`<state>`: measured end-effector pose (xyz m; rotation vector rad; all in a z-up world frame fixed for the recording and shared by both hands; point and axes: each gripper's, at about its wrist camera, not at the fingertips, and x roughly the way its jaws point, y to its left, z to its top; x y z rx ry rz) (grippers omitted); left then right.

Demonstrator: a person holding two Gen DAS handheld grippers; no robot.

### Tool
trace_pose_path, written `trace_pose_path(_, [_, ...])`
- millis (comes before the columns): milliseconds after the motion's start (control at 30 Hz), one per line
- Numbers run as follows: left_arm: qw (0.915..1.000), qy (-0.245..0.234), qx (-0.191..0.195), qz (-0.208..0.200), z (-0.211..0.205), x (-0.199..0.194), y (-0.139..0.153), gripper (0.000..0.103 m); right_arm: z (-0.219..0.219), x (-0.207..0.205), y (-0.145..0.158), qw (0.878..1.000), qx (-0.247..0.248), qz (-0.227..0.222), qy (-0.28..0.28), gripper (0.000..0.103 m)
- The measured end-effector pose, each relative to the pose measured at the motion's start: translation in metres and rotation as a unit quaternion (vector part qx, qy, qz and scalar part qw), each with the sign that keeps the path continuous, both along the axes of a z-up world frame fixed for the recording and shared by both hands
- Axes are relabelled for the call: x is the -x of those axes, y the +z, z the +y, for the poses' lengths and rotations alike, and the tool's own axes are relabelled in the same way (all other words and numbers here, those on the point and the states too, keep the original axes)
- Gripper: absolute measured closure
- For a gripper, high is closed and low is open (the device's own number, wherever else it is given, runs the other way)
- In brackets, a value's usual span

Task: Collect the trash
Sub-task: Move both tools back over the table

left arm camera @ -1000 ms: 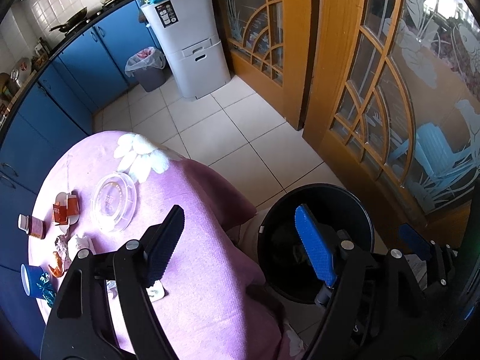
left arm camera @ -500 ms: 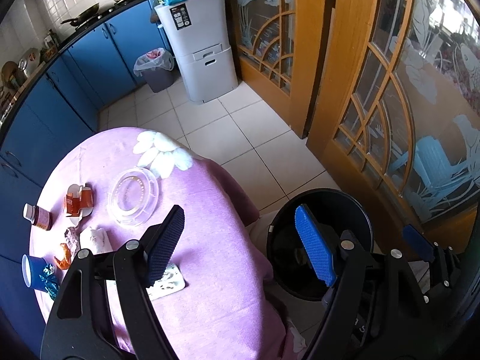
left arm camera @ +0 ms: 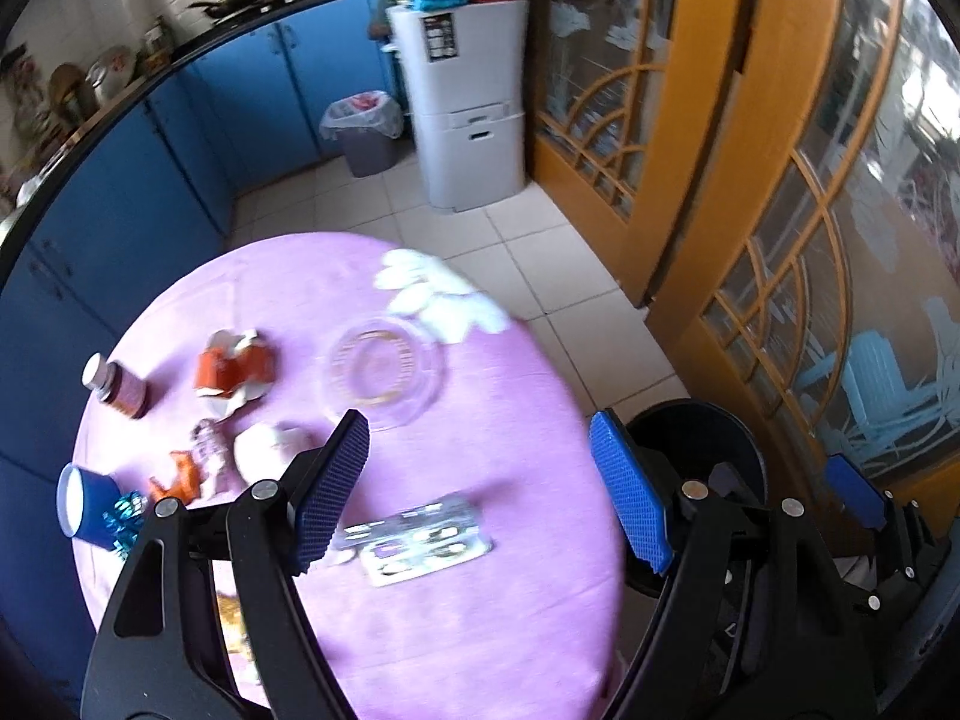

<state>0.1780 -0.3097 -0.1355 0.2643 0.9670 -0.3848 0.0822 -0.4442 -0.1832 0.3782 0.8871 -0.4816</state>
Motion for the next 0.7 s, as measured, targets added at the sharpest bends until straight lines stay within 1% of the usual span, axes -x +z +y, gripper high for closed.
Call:
trace_pose_path(200, [0.9986, 0.053, 0.007, -0.002, 0.061, -0.007, 0.005, 0.027, 0.052, -0.014, 0.008, 0.999, 0.011, -0.002, 0.051, 0.015])
trace_pose_path(433, [0.9931, 0.117, 0.011, -0.001, 0.145, -0.007, 0.004, 0.027, 0.116, -0.029, 0.014, 0.994, 0.026, 0.000, 0.110, 0.015])
trace_pose_path(600, [0.9876, 0.156, 0.017, 0.005, 0.198, -0.008, -0.004, 0.027, 0.148, -0.035, 0.010, 0.989, 0.035, 0.007, 0.140, 0.015])
trace_pose_path(700, [0.9846, 0.174, 0.015, 0.013, 0.220, -0.009, -0.014, 0.027, 0.161, -0.041, 0.001, 0.988, 0.042, 0.018, 0.151, 0.015])
